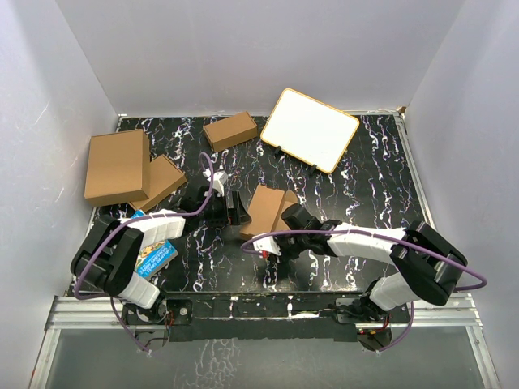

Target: Fold the paper box

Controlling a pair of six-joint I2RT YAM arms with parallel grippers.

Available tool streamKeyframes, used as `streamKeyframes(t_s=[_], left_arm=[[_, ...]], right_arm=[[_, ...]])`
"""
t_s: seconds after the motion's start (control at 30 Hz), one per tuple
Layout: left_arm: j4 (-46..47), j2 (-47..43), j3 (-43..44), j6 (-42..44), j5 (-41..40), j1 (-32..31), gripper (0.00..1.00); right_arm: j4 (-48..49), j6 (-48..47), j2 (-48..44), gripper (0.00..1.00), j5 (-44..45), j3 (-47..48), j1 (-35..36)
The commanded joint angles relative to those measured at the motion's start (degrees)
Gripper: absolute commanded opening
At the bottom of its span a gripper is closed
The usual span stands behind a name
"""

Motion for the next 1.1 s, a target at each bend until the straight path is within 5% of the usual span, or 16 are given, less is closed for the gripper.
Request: streamKeyframes(t_s=[0.0, 1.07], left_arm=[[0.5, -0.1, -0.5, 1.0, 1.1, 0.3, 0.93], [1.7, 3.1, 2.2, -0.1, 5.1, 0.2, 0.87]], right_arm=[[1.1, 2.0, -1.6, 0.25, -0.2, 1.7, -1.5], [-1.6, 14.6, 1.9, 0.12, -9.4, 6.4, -10.4]])
